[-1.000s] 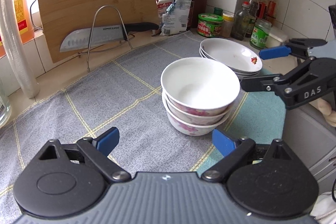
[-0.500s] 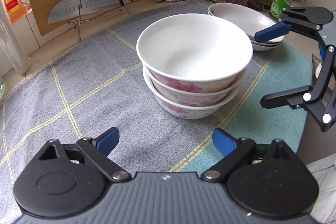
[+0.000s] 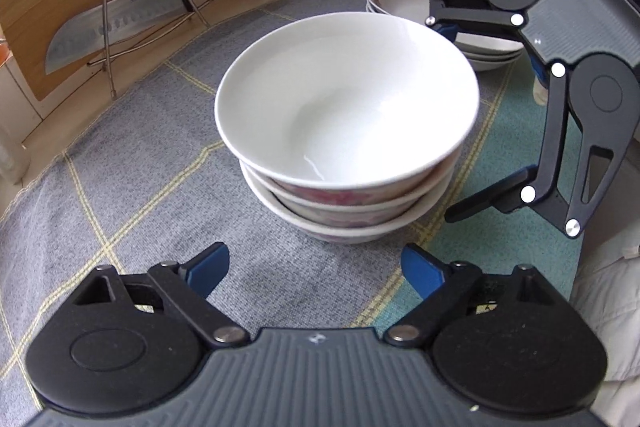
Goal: Organize plates and bowls
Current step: 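Move the left tool to the bowl stack rim while the right tool reaches its opposite rim, then grip the bowl stack rim with both tools and lift it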
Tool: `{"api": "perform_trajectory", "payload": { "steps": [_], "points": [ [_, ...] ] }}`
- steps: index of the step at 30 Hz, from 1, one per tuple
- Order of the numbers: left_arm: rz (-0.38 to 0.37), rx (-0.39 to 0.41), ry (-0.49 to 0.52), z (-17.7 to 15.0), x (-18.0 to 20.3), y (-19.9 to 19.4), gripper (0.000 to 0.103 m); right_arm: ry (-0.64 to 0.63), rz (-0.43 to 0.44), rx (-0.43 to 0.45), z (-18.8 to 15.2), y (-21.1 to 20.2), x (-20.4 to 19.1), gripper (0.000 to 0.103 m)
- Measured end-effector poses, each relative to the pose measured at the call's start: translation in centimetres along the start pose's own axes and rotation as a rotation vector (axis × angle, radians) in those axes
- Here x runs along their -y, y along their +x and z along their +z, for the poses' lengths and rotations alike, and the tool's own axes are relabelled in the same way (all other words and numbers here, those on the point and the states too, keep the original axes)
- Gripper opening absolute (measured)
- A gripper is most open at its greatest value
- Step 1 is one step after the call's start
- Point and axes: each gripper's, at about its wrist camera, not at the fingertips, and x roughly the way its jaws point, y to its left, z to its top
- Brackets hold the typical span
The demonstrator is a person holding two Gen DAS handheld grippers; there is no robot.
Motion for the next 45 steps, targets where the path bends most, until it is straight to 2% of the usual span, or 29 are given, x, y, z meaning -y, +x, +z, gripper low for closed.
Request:
{"api": "perform_trajectory", "payload": {
  "steps": [9,17,24,29,33,36,45],
  "points": [
    [-0.081,0.010,0.124,1.0,-0.8,0.4,0.089,-0.122,0.079,-0.026,1.2,0.9,1.0,0.102],
    [-0.167,-0.008,0.167,1.7,-1.6,1.3,0.083,-0.189,0.144,-0.041,1.9,1.4,2.0,0.101],
    [-0.206,-0.009,0.234,2.2,-1.8,1.4,0.082,-0.223,0.188,-0.049,2.1,1.3,2.0,0.093],
    [-0.222,-0.007,0.268,2.4,-2.0,1.5,0.081,-0.223,0.197,-0.052,2.2,1.3,2.0,0.091],
    [-0.238,0.002,0.292,2.6,-1.9,1.6,0.074,-0.221,0.192,-0.052,2.1,1.1,1.8,0.090],
    [-0.213,0.011,0.333,2.5,-1.3,1.3,0.074,-0.220,0.192,-0.054,2.0,1.1,1.8,0.090],
    [-0.186,0.009,0.360,2.7,-0.8,1.3,0.073,-0.209,0.166,-0.054,2.0,0.9,1.5,0.090]
  ]
}}
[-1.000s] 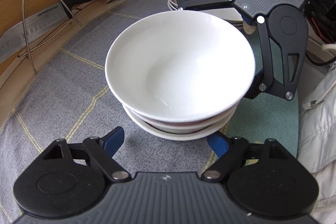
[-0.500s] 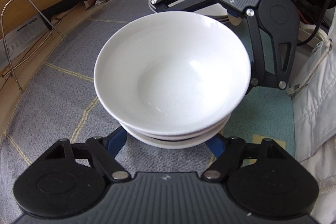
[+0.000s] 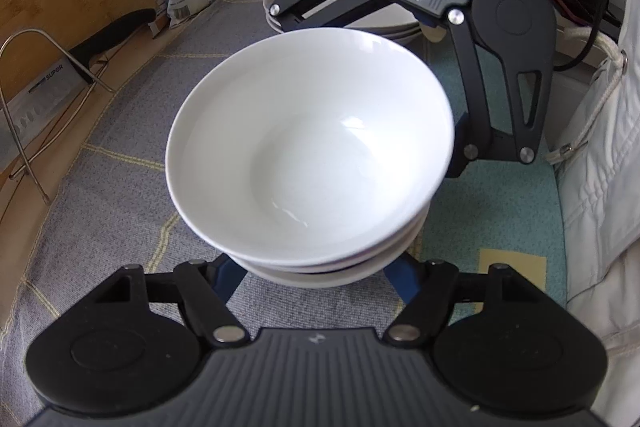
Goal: Organize plates and bowls
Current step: 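Grip the bowl stack rim with both tools and lift it, then carry the bowl stack with both tools over the white plate stack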
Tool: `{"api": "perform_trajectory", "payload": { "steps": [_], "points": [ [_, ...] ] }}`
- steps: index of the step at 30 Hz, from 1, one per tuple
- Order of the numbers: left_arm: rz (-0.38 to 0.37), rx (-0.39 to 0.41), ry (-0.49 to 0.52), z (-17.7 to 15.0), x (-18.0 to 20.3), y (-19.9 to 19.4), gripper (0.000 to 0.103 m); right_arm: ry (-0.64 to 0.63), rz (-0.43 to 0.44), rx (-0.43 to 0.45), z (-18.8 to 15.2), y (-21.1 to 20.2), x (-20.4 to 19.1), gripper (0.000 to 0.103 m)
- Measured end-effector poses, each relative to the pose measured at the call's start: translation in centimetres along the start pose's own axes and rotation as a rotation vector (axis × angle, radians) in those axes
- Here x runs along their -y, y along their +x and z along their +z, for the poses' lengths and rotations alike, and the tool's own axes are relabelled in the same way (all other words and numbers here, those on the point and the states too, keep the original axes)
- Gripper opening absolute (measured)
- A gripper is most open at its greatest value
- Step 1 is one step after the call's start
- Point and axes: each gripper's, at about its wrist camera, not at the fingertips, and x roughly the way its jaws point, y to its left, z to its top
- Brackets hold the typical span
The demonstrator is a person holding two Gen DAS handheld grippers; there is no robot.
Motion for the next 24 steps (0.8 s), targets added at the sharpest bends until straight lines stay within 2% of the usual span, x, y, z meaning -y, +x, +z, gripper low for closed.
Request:
{"api": "perform_trajectory", "payload": {
  "steps": [9,24],
  "points": [
    [0.003,-0.015,0.003,0.7,0.7,-0.4,0.073,-0.001,-0.014,-0.004,-0.2,-0.8,-0.7,0.090],
    [0.033,-0.005,0.049,3.7,1.4,-0.9,0.073,-0.009,-0.071,0.028,-2.1,-5.3,-0.8,0.090]
  ]
}}
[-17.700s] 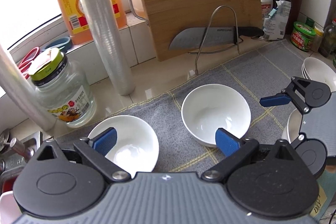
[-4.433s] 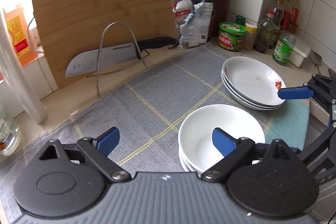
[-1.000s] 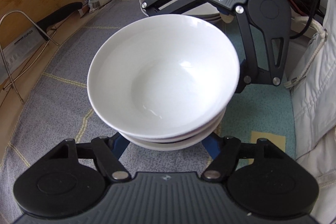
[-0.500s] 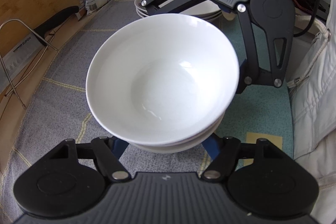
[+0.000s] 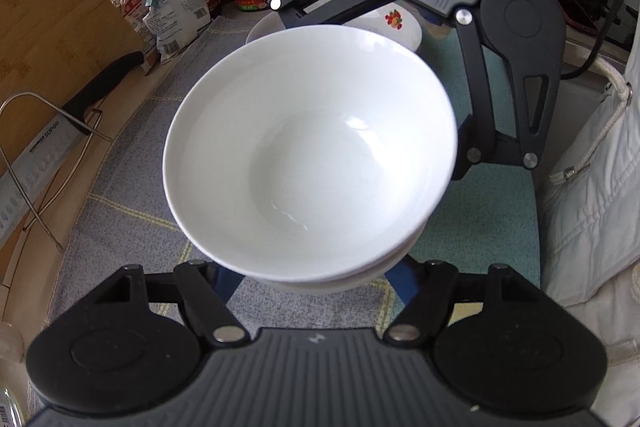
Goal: Organize plates and bowls
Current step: 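Carry the bowl stack with both tools over the white plate stack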
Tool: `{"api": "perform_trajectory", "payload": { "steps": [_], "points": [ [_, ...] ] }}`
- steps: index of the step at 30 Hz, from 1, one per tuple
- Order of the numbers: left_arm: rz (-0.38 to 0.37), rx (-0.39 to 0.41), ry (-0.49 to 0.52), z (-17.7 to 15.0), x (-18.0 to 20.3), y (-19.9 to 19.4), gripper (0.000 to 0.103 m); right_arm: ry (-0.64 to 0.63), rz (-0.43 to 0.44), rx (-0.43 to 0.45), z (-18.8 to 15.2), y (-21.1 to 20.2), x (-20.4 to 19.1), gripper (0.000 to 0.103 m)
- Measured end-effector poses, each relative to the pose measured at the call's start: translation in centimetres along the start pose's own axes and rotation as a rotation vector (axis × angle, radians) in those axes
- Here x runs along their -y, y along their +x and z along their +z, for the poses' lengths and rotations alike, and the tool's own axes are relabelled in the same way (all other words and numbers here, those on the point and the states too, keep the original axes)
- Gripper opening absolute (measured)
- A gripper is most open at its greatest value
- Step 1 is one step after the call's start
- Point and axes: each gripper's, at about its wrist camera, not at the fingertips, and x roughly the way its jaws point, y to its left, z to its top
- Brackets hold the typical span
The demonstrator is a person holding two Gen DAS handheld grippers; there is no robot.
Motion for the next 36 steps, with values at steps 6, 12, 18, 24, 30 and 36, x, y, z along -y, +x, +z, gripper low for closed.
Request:
{"api": "perform_trajectory", "payload": {
  "steps": [6,12,18,24,30,36],
  "points": [
    [0.008,0.010,0.034,2.3,0.5,0.7,0.073,0.012,-0.039,0.003,-2.0,-2.2,0.5,0.090],
    [0.004,0.016,0.069,5.6,1.5,1.2,0.073,0.022,-0.078,0.003,-4.1,-4.3,1.4,0.090],
    [-0.011,0.028,0.117,8.7,1.7,2.5,0.073,0.058,-0.112,0.001,-6.4,-6.1,2.7,0.090],
    [-0.022,0.046,0.162,11.0,1.4,4.3,0.073,0.101,-0.140,-0.013,-8.5,-7.4,4.4,0.090],
    [-0.040,0.051,0.191,12.7,1.3,6.3,0.073,0.125,-0.173,-0.028,-10.4,-8.0,5.7,0.090],
    [-0.055,0.039,0.211,13.9,1.1,8.5,0.073,0.152,-0.182,-0.048,-12.1,-7.4,7.3,0.090]
  ]
}}
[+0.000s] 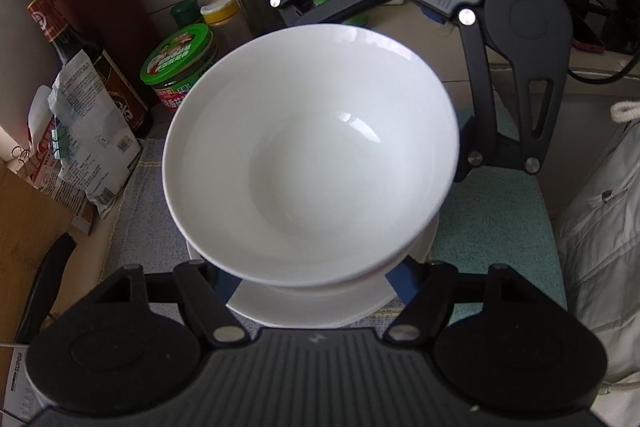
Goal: Organize plates and bowls
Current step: 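Carry the bowl stack with both tools over the white plate stack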
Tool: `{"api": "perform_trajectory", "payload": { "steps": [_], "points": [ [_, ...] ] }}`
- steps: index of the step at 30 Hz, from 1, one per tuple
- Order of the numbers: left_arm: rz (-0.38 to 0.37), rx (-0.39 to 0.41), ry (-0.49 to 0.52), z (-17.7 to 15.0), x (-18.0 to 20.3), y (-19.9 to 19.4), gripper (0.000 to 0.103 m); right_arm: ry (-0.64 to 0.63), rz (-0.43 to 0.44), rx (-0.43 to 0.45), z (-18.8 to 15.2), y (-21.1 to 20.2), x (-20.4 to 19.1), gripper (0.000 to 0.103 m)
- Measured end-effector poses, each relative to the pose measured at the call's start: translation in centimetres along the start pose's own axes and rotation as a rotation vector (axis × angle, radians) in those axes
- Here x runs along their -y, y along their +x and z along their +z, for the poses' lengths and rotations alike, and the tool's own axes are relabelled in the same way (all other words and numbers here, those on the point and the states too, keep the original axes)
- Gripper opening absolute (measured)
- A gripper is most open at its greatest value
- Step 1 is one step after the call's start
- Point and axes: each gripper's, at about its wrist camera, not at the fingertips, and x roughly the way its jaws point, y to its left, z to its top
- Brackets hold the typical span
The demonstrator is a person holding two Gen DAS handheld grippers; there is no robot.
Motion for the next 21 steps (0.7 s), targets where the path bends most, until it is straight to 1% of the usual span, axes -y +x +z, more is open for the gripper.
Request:
{"api": "perform_trajectory", "payload": {
  "steps": [9,21],
  "points": [
    [-0.014,-0.017,0.007,0.9,-0.9,1.8,0.073,0.036,0.016,-0.012,-1.6,0.9,2.0,0.090],
    [-0.017,-0.036,-0.005,0.8,-1.6,2.7,0.073,0.048,0.036,-0.014,-1.7,2.0,3.1,0.090]
  ]
}}
